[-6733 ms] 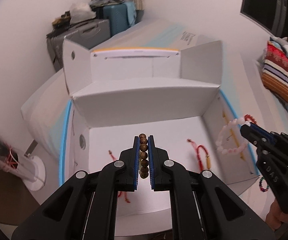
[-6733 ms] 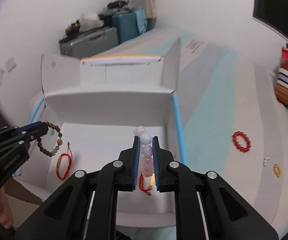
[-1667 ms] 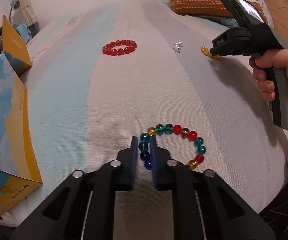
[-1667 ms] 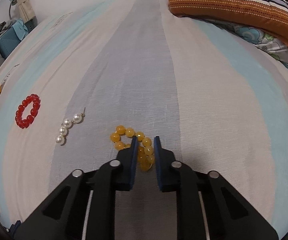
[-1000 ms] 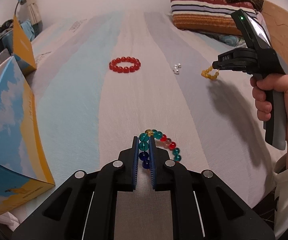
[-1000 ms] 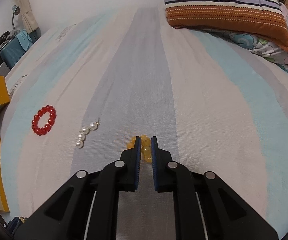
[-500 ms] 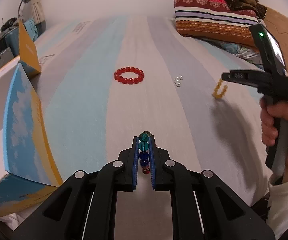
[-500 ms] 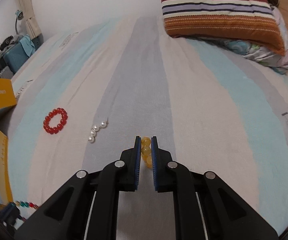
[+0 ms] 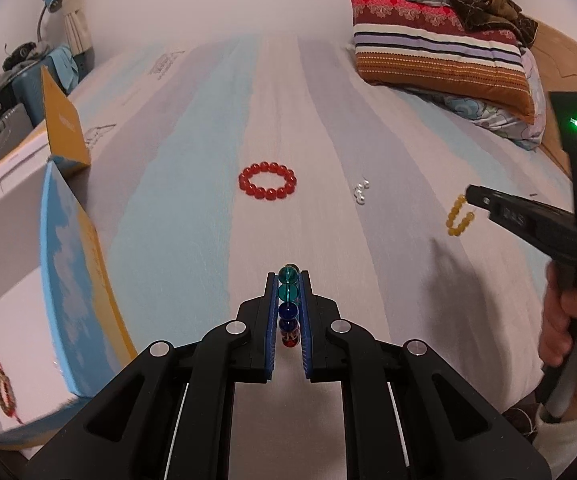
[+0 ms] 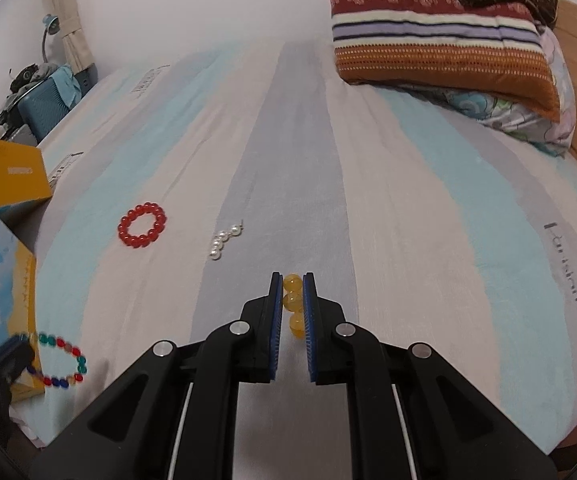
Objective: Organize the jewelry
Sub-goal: 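Carry both bracelets into the white box and open both tools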
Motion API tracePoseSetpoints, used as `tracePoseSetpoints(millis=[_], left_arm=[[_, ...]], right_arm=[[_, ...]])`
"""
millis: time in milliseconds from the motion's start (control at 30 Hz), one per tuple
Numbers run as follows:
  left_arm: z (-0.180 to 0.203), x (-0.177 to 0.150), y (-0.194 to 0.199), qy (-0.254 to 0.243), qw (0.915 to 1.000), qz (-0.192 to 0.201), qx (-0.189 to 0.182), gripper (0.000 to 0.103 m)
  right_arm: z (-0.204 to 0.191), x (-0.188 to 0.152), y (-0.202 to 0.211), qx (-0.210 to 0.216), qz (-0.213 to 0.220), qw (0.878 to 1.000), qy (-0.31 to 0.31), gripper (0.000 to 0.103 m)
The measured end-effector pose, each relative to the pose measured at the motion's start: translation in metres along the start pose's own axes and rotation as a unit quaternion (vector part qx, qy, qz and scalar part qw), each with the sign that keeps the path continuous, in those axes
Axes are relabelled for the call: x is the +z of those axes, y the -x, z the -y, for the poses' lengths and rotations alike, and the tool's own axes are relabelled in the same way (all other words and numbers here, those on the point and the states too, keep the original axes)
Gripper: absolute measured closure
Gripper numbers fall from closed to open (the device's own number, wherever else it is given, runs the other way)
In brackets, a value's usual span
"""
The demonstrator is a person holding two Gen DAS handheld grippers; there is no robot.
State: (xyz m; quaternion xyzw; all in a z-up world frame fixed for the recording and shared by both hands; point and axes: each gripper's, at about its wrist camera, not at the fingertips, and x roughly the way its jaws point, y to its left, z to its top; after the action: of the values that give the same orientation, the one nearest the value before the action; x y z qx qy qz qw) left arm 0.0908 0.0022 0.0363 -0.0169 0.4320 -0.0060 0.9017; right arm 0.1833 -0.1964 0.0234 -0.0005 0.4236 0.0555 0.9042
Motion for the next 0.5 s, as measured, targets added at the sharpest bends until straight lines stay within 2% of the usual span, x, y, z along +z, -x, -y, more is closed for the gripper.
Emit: tracePoseSetpoints(millis=[500], left_arm=[[-0.021, 0.022, 0.028, 0.001, 0.9996, 0.011, 0.026, 0.094]], right_arm=[[-0.025, 0.005, 0.051, 0.025, 0.012, 1.000, 0.009, 0.094]])
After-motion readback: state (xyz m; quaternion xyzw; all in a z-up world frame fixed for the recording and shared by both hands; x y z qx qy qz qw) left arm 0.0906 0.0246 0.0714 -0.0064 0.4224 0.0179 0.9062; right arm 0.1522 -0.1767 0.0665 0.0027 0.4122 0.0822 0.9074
